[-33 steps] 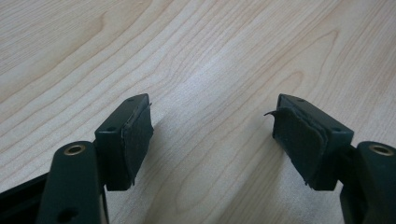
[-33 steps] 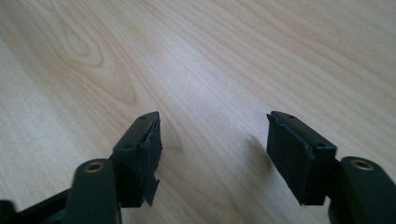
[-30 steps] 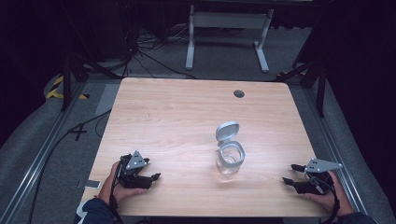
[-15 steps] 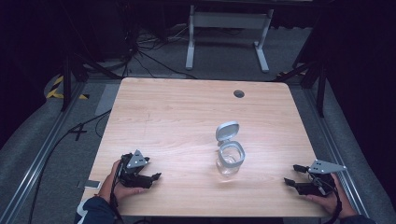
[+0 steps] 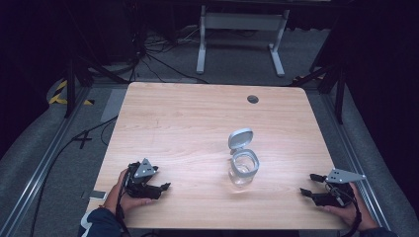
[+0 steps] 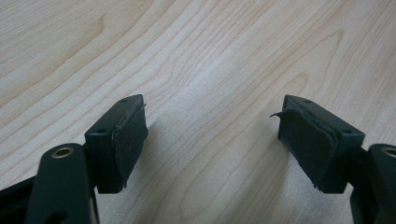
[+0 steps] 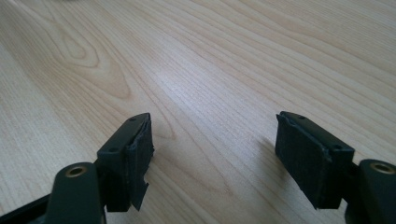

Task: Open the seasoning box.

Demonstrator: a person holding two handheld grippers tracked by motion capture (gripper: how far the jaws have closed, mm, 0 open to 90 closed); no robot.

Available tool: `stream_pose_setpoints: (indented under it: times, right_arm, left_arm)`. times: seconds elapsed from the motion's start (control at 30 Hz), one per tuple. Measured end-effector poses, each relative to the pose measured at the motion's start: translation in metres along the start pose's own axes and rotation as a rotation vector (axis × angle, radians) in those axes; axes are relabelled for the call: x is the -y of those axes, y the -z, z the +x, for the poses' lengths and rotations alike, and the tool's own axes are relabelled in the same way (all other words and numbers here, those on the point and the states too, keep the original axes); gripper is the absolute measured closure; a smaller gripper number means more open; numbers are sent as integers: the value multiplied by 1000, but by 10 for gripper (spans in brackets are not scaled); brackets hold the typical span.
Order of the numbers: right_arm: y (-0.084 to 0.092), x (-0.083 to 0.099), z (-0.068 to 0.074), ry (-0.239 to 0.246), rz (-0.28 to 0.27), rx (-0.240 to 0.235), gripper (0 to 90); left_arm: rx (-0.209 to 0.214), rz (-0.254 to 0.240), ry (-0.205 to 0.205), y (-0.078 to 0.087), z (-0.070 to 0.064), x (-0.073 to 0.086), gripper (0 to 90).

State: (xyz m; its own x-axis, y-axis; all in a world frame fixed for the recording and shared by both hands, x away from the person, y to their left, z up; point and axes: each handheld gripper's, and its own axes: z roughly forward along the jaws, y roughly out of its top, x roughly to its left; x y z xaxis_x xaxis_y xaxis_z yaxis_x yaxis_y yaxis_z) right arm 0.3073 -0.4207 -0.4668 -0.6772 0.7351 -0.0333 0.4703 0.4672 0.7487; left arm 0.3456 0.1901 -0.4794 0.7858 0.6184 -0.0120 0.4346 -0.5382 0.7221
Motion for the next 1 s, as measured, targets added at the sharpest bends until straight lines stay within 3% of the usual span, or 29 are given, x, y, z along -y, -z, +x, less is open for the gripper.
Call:
stream_pose_setpoints:
  times: [0.7, 0.73, 1.0]
  right_arm:
    - [-1, 0, -1, 3, -1, -3, 274]
    - [-1, 0, -1, 3, -1, -4, 274]
    - [-1, 0, -1, 3, -1, -4, 274]
  left_arm:
    - [2, -10, 10, -1, 0, 0, 242]
    - [-4, -4, -11, 0, 2, 0, 242]
    - [-3, -3, -5, 0, 2, 0, 245]
